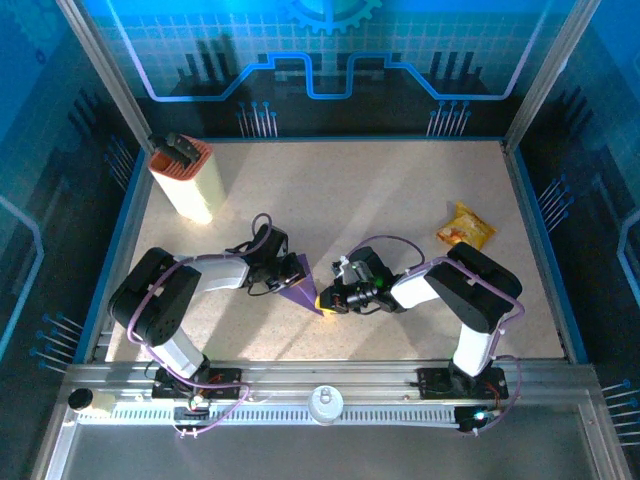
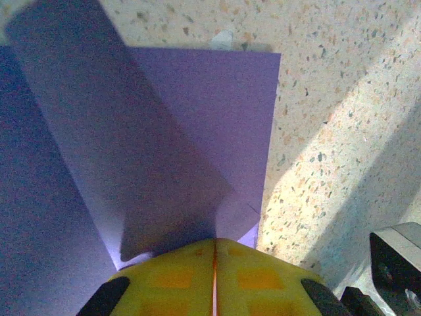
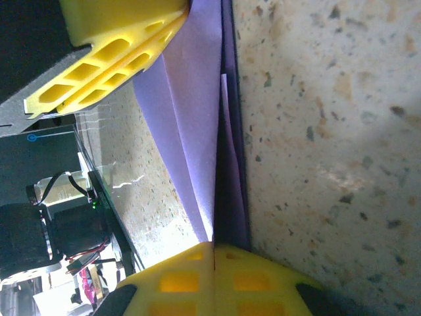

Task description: Fold a paper plane with a square sheet of paper (pick it up from the middle)

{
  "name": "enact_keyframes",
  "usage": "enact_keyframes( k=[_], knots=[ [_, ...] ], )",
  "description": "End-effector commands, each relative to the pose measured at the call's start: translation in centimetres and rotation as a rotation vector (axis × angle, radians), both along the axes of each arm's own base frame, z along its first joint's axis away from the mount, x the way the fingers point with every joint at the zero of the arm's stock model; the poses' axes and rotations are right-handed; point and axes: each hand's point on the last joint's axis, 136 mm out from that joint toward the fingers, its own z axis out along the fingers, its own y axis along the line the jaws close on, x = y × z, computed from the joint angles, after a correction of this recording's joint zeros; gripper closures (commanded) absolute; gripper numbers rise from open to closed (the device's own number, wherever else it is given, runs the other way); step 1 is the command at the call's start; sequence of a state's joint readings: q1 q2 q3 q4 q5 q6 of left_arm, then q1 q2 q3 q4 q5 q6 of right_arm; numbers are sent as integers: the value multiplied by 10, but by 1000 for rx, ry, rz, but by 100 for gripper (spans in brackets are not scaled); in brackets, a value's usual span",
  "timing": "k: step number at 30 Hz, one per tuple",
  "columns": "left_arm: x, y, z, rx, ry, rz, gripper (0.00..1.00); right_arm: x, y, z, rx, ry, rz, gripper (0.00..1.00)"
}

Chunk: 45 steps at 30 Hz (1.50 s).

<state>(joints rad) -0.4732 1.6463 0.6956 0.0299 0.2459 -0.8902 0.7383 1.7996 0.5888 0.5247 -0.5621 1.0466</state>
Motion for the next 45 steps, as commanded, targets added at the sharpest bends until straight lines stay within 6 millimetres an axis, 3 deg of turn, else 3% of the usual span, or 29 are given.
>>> enact_keyframes(
  k=[1, 7, 17, 23, 36, 45],
  knots=[
    [2, 23, -16, 87, -1, 67, 90, -9, -8, -16, -43, 47, 11, 100],
    [2, 25, -18, 92, 4, 70, 90, -10, -7, -16, -30, 50, 9, 100],
    [-12, 26, -29, 102, 30, 19, 91, 2, -12, 16, -94, -82, 28, 75],
    [-12, 22, -27, 86, 28, 4, 91, 3, -19, 21, -254, -188, 106, 67],
    [-12, 20, -25, 77, 28, 0, 91, -4, -5, 5, -311, -150, 176, 65],
    [-11, 20, -24, 77, 27, 0, 91, -9, -10, -5, -302, -111, 153, 71]
  ],
)
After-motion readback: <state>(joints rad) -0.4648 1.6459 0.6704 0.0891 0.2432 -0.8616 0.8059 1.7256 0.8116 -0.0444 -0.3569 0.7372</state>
